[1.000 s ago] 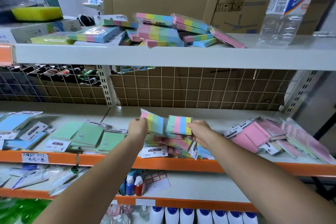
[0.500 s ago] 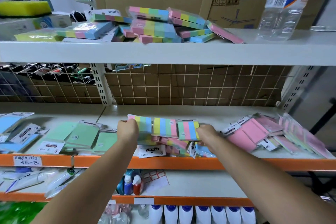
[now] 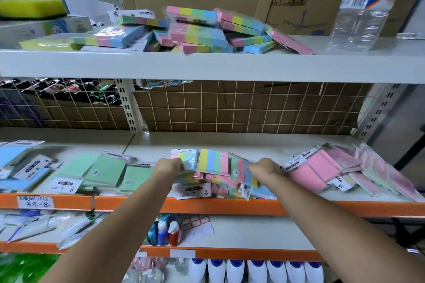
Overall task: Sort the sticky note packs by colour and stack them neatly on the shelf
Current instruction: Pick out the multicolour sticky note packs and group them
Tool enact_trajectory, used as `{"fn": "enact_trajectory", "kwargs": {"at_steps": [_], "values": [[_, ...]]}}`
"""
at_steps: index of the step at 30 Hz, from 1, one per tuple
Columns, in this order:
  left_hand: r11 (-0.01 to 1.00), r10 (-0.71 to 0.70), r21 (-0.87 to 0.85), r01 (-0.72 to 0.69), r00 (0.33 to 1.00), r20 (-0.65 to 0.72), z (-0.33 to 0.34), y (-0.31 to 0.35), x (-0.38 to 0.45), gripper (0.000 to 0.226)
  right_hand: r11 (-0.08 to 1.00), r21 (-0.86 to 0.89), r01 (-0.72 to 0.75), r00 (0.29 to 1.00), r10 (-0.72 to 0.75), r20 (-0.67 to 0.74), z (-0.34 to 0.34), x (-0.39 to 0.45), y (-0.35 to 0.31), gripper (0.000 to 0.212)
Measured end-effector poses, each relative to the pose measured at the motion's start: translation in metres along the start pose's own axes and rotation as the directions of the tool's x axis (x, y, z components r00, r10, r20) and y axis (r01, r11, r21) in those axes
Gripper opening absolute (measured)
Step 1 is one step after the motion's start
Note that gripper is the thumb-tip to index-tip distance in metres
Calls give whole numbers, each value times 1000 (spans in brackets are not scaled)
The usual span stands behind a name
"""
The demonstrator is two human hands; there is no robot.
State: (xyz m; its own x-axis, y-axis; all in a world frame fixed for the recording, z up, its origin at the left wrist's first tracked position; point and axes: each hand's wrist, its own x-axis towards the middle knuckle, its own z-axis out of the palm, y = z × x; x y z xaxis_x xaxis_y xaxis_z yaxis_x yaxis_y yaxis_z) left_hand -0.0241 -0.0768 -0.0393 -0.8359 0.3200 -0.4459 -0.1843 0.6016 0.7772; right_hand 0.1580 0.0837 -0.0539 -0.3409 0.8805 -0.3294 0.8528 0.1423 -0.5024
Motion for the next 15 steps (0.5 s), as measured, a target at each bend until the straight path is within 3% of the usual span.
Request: {"fn": "enact_trajectory", "kwargs": {"at_steps": [15], "values": [[999,40,-22,-40,998,37,-2,5,-2,20,999,-39,9,1000,-9,4,2,10,3,16]]}}
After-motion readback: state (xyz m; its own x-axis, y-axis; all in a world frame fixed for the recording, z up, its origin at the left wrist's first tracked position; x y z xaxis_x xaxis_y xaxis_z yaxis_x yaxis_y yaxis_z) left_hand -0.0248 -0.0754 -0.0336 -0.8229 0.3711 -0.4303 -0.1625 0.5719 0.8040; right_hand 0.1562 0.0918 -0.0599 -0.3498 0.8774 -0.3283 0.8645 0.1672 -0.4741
